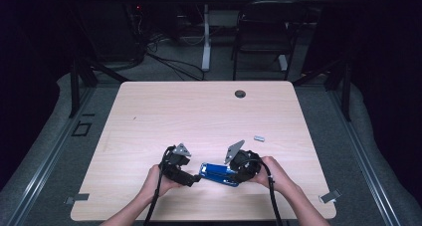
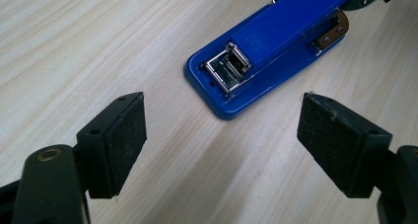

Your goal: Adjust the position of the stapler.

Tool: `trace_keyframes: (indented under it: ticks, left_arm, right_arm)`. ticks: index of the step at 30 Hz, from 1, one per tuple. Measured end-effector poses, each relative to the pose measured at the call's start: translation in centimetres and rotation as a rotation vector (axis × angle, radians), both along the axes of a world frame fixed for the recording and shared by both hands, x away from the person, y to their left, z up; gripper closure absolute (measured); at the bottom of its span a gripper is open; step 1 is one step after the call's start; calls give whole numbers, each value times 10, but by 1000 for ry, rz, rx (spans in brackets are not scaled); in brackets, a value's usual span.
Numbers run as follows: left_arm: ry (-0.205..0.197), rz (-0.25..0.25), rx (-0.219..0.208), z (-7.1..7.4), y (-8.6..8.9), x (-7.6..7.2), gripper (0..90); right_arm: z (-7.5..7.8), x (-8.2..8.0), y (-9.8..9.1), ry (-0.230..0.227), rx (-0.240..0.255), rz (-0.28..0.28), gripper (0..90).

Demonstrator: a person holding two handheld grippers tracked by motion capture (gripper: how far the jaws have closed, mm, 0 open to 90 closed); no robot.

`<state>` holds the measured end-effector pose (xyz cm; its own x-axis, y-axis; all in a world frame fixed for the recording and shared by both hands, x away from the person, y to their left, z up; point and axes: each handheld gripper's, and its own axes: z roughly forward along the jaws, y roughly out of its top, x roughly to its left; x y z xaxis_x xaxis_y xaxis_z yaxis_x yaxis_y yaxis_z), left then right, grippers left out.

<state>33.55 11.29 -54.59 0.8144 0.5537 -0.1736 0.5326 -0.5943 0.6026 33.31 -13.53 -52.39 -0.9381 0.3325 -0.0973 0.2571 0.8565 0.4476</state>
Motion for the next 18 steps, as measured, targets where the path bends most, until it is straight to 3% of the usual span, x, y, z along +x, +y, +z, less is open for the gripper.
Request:
trace_keyframes:
  ticks: [1, 3, 8, 11, 18]
  left_arm:
    - [-3, -7, -3, -1, -1, 0, 192]
    - [-14, -26, -5, -3, -3, 2, 192]
    - [-8, -48, -12, -11, -10, 7, 201]
    - [-25, -74, -13, -11, -16, 7, 227]
    - [-73, -130, -29, -11, -28, 13, 318]
  right_arm:
    - [2, 0, -2, 17, 11, -32, 504]
    - [5, 0, -5, 33, -2, -75, 498]
    - [9, -6, -21, 89, 63, -176, 519]
    - [7, -7, -26, 121, 44, -219, 531]
    - [2, -6, -27, 147, 51, -235, 593]
